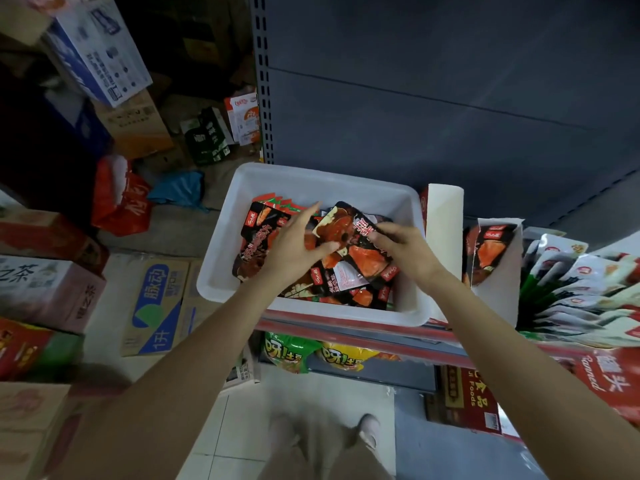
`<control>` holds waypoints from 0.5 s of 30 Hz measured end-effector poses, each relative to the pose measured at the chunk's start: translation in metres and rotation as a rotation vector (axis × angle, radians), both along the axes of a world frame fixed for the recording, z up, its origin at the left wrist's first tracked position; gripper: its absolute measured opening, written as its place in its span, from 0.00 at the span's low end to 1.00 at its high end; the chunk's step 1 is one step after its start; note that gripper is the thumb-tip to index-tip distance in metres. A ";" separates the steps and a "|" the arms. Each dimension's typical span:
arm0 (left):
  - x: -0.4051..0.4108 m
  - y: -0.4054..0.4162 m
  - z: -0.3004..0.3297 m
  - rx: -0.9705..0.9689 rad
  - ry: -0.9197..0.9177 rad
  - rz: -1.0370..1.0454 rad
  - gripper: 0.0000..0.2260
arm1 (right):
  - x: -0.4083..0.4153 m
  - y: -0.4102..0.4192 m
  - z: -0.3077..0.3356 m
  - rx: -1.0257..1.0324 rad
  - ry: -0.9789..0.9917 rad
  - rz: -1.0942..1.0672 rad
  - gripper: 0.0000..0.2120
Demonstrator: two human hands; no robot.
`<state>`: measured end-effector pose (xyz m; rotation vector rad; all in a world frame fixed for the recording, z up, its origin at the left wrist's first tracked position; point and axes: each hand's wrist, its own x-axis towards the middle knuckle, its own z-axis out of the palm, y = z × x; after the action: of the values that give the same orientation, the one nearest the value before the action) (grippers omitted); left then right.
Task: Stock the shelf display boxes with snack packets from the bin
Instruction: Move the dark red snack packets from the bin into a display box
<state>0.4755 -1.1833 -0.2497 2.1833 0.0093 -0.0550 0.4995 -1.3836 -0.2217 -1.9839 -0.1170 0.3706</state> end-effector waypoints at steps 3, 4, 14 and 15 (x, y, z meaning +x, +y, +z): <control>0.004 -0.023 0.022 -0.167 -0.073 -0.011 0.29 | 0.000 -0.006 0.011 0.102 0.007 0.014 0.05; 0.005 -0.030 0.026 -0.174 -0.106 0.013 0.27 | 0.000 -0.011 0.015 0.116 0.007 0.000 0.05; 0.008 -0.138 0.061 -0.801 0.182 0.131 0.06 | 0.010 -0.138 0.058 0.349 -0.055 -0.348 0.09; 0.012 -0.150 0.062 -0.805 0.206 0.089 0.06 | 0.012 -0.151 0.060 0.346 -0.072 -0.359 0.09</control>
<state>0.4870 -1.3330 -0.1881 1.3636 0.1723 -0.1970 0.5118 -1.5344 -0.1612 -1.6338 0.1229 0.0405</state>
